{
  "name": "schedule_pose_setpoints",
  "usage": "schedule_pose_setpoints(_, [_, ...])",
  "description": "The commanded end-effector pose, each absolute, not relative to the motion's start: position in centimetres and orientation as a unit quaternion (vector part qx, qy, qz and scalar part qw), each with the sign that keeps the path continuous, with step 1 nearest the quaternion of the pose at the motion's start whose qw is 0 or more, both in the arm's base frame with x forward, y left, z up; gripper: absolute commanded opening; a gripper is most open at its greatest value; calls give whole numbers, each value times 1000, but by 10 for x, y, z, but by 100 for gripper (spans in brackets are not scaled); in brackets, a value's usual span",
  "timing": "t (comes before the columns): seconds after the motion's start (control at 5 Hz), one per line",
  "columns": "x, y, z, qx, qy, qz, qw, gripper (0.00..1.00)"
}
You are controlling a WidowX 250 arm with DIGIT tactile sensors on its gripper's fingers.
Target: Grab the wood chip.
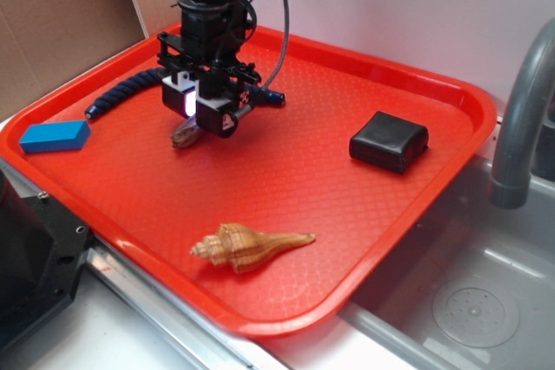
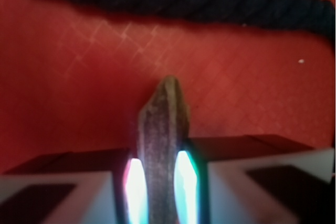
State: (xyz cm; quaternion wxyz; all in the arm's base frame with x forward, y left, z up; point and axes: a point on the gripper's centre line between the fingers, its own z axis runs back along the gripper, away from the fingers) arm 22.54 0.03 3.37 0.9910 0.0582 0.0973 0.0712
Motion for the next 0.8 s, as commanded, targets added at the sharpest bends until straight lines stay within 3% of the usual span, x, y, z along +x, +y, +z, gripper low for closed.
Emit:
schedule_pose_setpoints(0.0, [223, 3, 54, 55, 57, 62, 995, 0])
schedule_pose_setpoints(0.2, [232, -2, 87, 55, 38, 49, 997, 0])
schedule_pose_setpoints(0.4, [243, -7, 138, 85, -16, 107, 991, 0])
schedule_pose_setpoints(0.6, [223, 18, 188, 40, -53, 173, 983, 0])
